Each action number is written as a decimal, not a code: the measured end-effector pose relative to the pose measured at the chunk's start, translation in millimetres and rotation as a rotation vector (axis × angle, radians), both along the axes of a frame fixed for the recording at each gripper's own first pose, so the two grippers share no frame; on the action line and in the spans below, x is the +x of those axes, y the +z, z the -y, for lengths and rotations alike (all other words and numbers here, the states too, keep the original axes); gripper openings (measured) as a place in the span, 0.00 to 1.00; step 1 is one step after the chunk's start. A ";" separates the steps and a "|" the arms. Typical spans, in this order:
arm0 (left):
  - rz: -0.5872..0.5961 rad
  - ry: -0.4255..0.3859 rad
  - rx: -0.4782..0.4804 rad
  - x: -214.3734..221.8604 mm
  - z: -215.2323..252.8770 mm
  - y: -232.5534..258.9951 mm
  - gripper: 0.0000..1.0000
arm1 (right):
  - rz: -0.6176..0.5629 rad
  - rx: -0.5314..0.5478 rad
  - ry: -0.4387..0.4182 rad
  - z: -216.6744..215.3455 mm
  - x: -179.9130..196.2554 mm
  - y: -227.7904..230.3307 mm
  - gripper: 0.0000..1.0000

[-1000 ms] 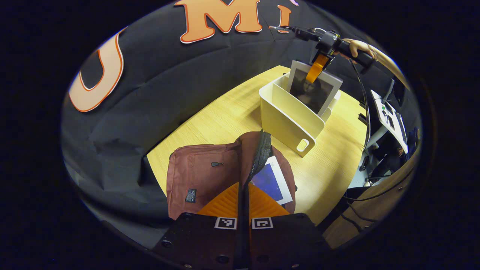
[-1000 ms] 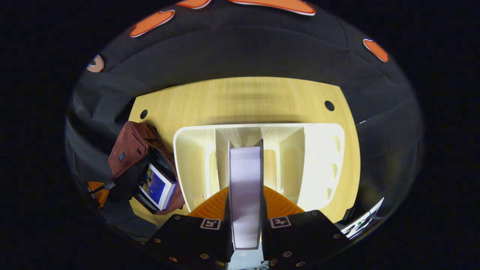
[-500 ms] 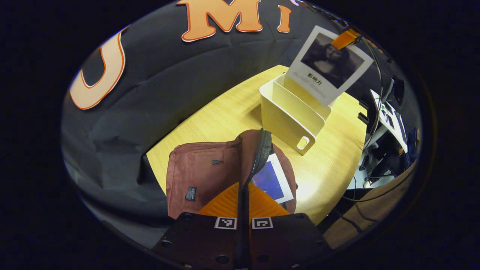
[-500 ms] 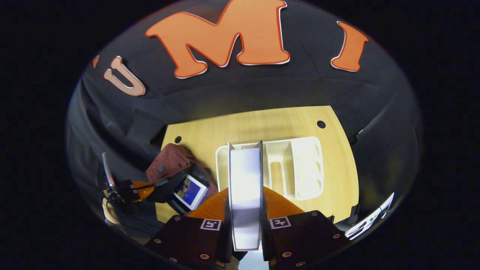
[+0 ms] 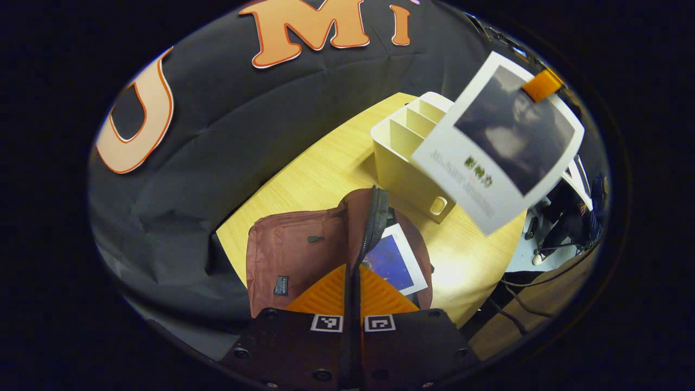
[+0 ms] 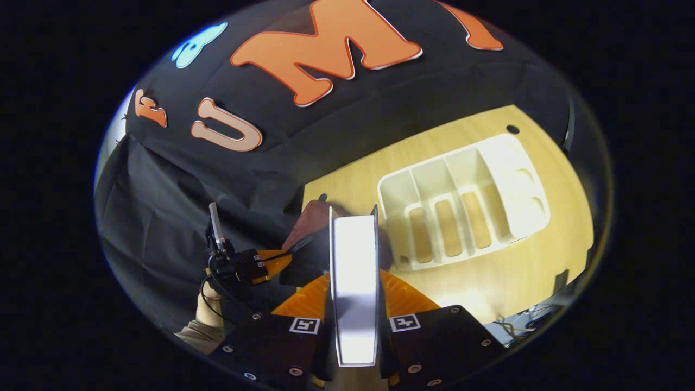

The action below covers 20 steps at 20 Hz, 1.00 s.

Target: Open the schoolbag, grab two books from the bookshelf and put them into the schoolbag.

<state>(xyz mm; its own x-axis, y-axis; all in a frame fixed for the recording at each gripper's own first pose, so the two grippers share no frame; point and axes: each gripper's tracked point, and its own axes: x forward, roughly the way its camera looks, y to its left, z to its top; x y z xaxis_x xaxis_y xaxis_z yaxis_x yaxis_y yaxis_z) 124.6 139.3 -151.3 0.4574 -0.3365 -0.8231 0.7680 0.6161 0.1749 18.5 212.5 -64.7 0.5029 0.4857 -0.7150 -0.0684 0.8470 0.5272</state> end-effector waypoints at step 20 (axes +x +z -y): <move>0.062 -0.026 0.072 -8.1 17.6 35.1 0.00 | -0.041 0.305 -0.249 -144.9 60.8 -184.5 0.31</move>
